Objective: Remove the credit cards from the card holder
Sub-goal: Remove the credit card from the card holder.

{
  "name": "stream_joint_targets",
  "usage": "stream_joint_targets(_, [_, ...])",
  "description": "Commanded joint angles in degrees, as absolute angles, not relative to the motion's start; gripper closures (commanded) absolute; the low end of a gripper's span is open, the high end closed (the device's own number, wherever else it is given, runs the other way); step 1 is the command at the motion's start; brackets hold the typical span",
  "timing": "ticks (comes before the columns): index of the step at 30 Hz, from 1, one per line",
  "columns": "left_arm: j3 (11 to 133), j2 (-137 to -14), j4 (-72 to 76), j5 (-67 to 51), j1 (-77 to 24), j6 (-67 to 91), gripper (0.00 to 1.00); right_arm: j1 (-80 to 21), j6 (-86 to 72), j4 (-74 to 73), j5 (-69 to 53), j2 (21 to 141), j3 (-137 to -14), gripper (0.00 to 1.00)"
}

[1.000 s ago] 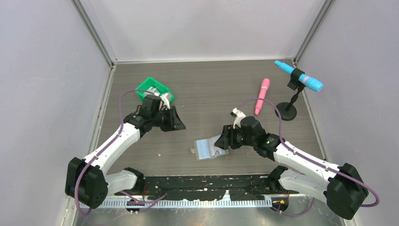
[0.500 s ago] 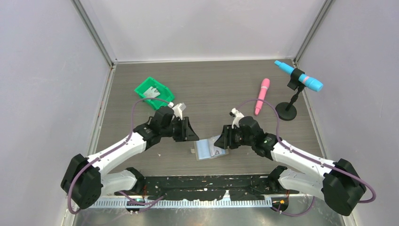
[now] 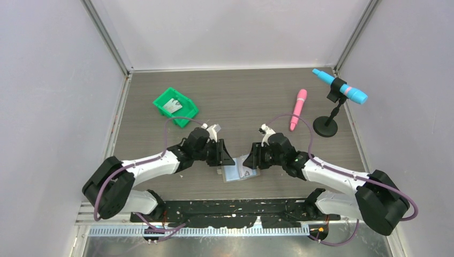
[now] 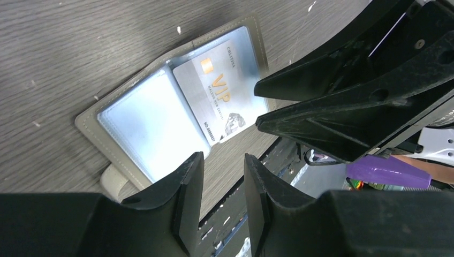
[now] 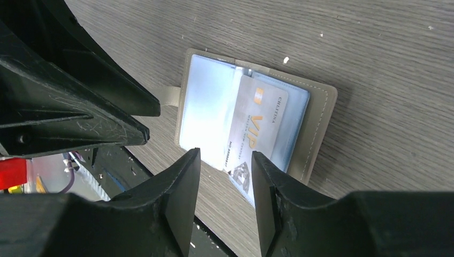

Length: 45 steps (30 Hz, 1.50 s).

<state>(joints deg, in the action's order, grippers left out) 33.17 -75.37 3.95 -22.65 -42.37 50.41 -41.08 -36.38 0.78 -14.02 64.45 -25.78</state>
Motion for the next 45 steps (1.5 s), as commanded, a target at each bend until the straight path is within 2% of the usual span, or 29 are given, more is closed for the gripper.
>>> stream_joint_targets(1, [33.07, -78.28, 11.88, -21.03, -43.15, 51.68, 0.65, -41.22, -35.59, 4.83, -12.44, 65.96, -25.68, 0.53])
stream_joint_targets(18, [33.31, -89.01, 17.88, -22.01, -43.24, 52.41, 0.65, -41.22, -33.95, 5.53, -8.30, 70.38, -21.60, 0.56])
stream_joint_targets(45, [35.17, -93.33, 20.04, -18.72, -45.67, 54.64, 0.65, -41.16, -35.70, 6.68, -8.76, 68.87, -19.22, 0.62])
